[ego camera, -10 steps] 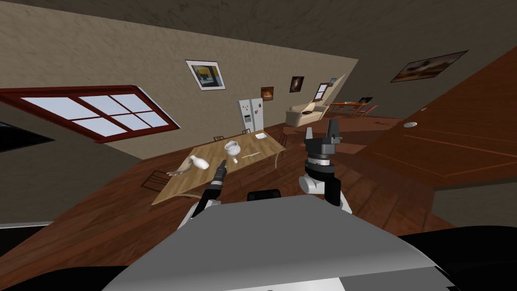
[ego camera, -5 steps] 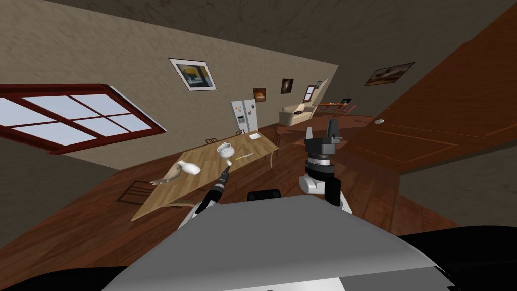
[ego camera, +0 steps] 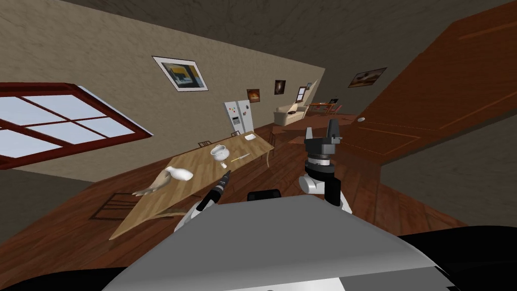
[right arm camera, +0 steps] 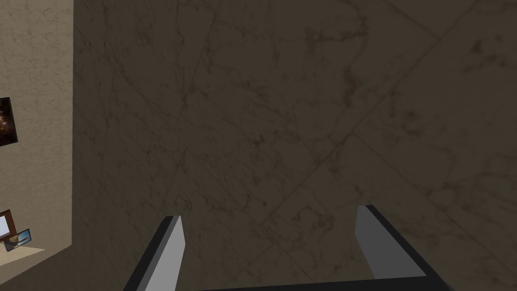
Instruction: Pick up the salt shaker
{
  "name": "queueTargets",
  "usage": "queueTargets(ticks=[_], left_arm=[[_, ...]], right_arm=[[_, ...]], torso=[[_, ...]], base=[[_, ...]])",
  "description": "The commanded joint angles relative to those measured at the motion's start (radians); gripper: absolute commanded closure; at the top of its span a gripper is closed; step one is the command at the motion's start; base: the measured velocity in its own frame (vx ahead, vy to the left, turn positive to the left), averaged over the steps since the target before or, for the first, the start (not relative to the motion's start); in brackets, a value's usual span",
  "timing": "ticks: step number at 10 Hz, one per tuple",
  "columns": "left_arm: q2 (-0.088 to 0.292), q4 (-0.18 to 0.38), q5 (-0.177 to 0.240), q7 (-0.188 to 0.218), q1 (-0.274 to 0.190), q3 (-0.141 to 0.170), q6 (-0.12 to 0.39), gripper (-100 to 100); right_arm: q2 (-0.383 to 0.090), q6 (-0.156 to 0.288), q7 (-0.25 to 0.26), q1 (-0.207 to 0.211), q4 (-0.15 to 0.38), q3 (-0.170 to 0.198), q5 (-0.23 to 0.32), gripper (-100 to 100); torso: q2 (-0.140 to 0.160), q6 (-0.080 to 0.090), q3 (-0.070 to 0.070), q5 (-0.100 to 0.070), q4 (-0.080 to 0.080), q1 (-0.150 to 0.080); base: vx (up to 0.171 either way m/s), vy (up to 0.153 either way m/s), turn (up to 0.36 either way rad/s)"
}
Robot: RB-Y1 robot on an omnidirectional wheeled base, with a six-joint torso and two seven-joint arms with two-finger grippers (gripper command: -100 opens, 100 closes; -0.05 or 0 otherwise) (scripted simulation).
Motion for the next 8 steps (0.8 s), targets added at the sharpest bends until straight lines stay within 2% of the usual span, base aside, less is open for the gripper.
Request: queueTargets(ticks=[1, 2, 3, 4, 6, 8], left_arm=[[0.012, 0.049, 0.005, -0.006, -0.008, -0.014, 0.014, -100], [0.012, 0.049, 0.005, -0.006, -0.008, -0.014, 0.014, -100], [0.043, 0.077, 0.019, -0.01, -0.026, -0.033, 0.048, -100], [0.043, 0.092, 0.019, -0.01, -0.026, -0.033, 0.048, -100], [0.096, 0.164, 0.046, -0.019, -0.067, -0.07, 0.11, -100], [0.104, 0.18, 0.046, -0.019, -0.067, -0.07, 0.113, -100]], right_arm=[[0.0, 0.0, 0.0, 0.0, 0.0, 0.0, 0.0, 0], [0.0, 0.0, 0.0, 0.0, 0.0, 0.0, 0.0, 0], [0.0, 0.0, 0.0, 0.0, 0.0, 0.0, 0.0, 0], [0.0, 0.0, 0.0, 0.0, 0.0, 0.0, 0.0, 0], [0.0, 0.0, 0.0, 0.0, 0.0, 0.0, 0.0, 0], [0.0, 0.0, 0.0, 0.0, 0.0, 0.0, 0.0, 0]], torso=[[0.0, 0.0, 0.0, 0.0, 0.0, 0.0], [0.0, -0.001, 0.0, 0.0, 0.0, 0.0], [0.0, -0.001, 0.0, 0.0, 0.0, 0.002], [0.0, 0.0, 0.0, 0.0, 0.0, 0.002], [0.0, 0.0, 0.0, 0.0, 0.0, 0.002], [0.0, -0.001, 0.0, 0.0, 0.0, 0.002]], base=[[0.005, -0.04, -0.118], [0.002, -0.016, 0.008], [0.001, -0.023, -0.147], [0.001, -0.02, -0.117], [0.006, -0.032, -0.202], [0.007, -0.014, -0.044]])
